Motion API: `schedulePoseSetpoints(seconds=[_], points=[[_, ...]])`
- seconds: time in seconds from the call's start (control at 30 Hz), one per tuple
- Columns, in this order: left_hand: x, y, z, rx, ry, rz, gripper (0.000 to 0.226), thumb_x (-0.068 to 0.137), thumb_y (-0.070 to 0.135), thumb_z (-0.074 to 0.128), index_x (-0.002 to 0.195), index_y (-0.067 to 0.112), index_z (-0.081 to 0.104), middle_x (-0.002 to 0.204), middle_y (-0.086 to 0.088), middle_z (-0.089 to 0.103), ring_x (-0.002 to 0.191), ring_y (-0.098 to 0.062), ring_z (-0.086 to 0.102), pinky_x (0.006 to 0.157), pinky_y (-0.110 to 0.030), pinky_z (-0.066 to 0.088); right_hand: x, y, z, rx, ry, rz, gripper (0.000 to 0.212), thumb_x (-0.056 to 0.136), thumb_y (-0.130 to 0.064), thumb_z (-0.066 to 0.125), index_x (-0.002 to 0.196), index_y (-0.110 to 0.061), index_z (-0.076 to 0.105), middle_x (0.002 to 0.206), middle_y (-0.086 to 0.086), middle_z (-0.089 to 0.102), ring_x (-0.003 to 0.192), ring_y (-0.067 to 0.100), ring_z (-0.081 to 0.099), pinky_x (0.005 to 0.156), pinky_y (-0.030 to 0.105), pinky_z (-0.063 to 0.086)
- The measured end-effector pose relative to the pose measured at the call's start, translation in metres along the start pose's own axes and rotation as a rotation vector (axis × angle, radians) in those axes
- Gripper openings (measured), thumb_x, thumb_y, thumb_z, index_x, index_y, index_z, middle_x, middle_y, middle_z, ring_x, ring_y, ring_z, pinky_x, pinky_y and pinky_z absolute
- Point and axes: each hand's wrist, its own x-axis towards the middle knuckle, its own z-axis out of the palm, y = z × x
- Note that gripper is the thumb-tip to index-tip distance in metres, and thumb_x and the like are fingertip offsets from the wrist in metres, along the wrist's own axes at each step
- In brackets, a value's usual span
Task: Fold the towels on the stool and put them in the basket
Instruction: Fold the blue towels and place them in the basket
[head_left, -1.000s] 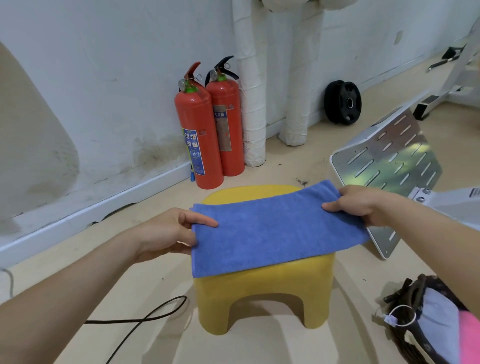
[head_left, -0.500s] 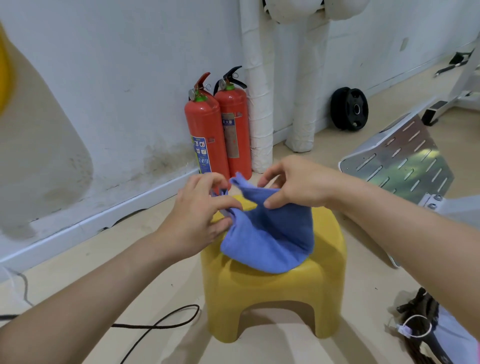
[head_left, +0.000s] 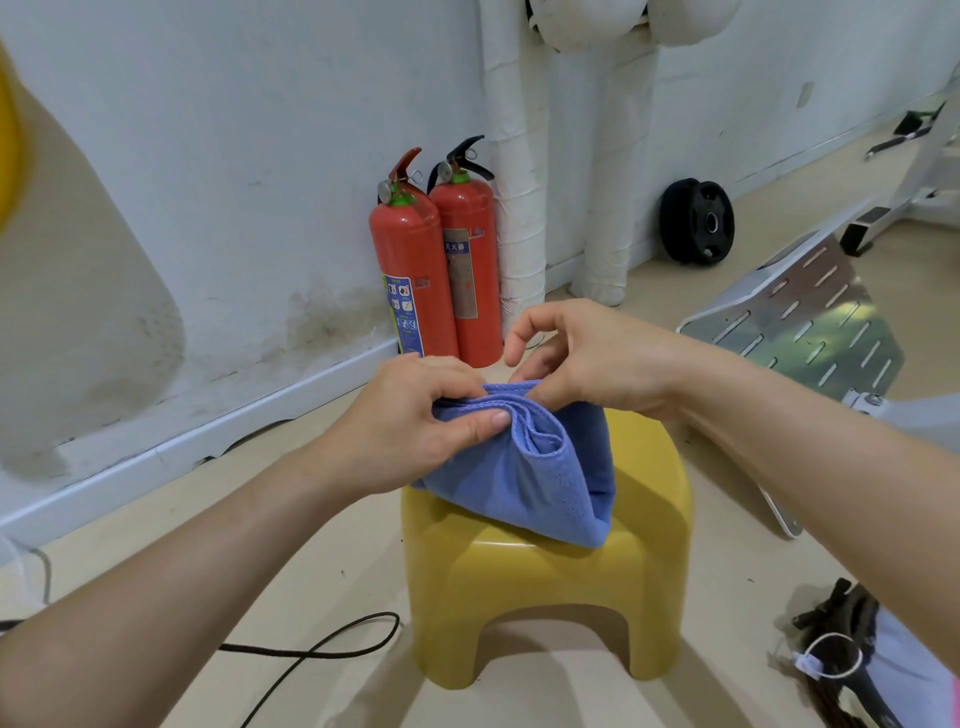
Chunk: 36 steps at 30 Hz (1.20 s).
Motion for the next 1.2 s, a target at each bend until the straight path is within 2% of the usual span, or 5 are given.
schedulePoseSetpoints(seconds=[0.2, 0.33, 0.57, 0.9, 1.2], points=[[-0.001, 0.003, -0.002, -0.010, 0.032, -0.072, 0.037, 0.085, 0.051, 0.052, 0.080, 0.019, 0.069, 0.076, 0.007, 0.064, 0.075, -0.009, 0.059, 0.067, -0.024, 0.046, 0.001, -0.003, -0.003, -0.054, -0.023, -0.020, 0.006, 0.082, -0.009, 0.067, 0.081, -0.013, 0.070, 0.080, 0.006, 0.069, 0.072, 0.009, 0.059, 0.075, 0.027, 0.048], [0.000, 0.003, -0.003, 0.043, 0.024, -0.092, 0.046, 0.085, 0.056, 0.046, 0.081, 0.016, 0.067, 0.077, 0.002, 0.064, 0.074, -0.013, 0.059, 0.067, -0.034, 0.047, -0.005, -0.014, -0.004, -0.213, -0.049, -0.002, 0.034, 0.076, -0.048, 0.072, 0.088, -0.016, 0.066, 0.079, -0.006, 0.067, 0.069, 0.005, 0.057, 0.068, 0.024, 0.047], [0.003, 0.008, -0.002, 0.047, 0.039, -0.055, 0.017, 0.089, 0.040, 0.060, 0.091, 0.023, 0.056, 0.075, 0.007, 0.057, 0.071, -0.008, 0.053, 0.062, -0.014, 0.039, -0.003, -0.019, 0.004, -0.787, -0.044, -0.088, 0.026, 0.086, -0.033, 0.064, 0.106, -0.017, 0.064, 0.091, -0.004, 0.063, 0.085, 0.017, 0.056, 0.070, 0.028, 0.046], [0.008, 0.009, -0.028, -0.256, -0.436, -0.382, 0.013, 0.089, 0.019, 0.066, 0.101, 0.018, 0.073, 0.100, 0.000, 0.074, 0.096, -0.016, 0.067, 0.087, -0.032, 0.054, -0.008, -0.008, -0.018, -0.676, -0.227, 0.021, 0.016, 0.082, -0.042, 0.069, 0.089, -0.028, 0.064, 0.080, -0.014, 0.064, 0.072, 0.002, 0.058, 0.062, 0.018, 0.043], [0.021, -0.011, 0.002, 0.300, 0.279, 0.053, 0.022, 0.074, 0.006, 0.070, 0.095, 0.014, 0.074, 0.089, 0.000, 0.059, 0.083, -0.013, 0.052, 0.074, -0.022, 0.041, 0.000, 0.015, -0.028, -0.936, 0.321, -0.228, 0.023, 0.077, -0.011, 0.065, 0.096, -0.023, 0.060, 0.083, -0.008, 0.049, 0.080, 0.017, 0.048, 0.067, 0.031, 0.041]])
